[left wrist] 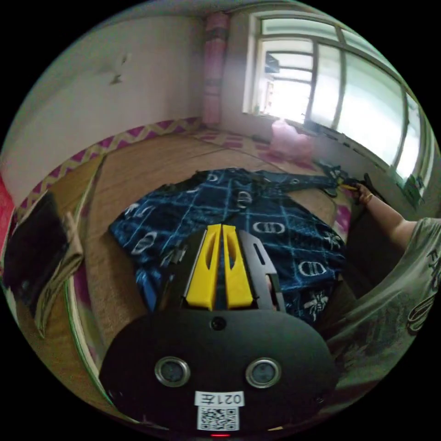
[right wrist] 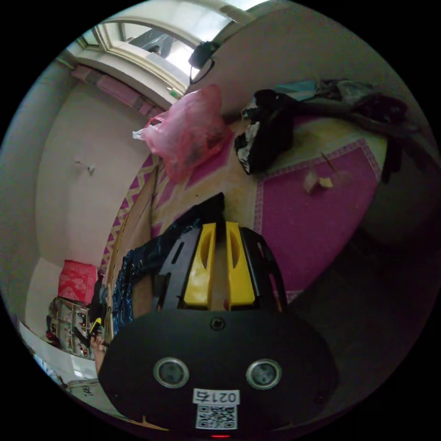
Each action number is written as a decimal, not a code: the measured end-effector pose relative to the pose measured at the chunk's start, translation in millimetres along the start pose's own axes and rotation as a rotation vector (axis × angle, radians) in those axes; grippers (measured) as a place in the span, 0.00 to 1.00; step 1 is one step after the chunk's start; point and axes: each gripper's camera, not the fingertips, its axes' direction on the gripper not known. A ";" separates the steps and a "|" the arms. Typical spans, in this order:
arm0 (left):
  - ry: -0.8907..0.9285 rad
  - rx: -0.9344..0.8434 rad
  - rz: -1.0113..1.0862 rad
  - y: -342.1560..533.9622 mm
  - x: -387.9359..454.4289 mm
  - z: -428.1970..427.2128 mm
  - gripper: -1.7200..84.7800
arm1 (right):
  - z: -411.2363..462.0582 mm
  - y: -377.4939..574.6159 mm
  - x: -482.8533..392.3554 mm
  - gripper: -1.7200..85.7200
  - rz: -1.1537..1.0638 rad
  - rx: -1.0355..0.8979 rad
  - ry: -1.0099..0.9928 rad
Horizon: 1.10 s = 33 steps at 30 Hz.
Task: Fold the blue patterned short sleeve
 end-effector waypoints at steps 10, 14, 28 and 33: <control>-0.008 -0.117 0.284 -116.5 98.1 73.8 0.09 | -81.6 63.8 -13.4 0.11 -0.216 0.118 0.128; -0.025 -0.172 0.297 -150.7 101.9 74.6 0.09 | -92.6 106.4 -29.2 0.11 -0.319 0.083 0.077; 0.164 0.422 -0.270 -160.8 -120.6 -278.8 0.01 | -104.2 192.3 -29.7 0.09 -0.325 0.031 -0.074; -0.067 0.605 -0.425 -99.1 -239.3 -480.2 0.01 | -107.6 204.3 -33.7 0.08 -0.235 0.027 -0.330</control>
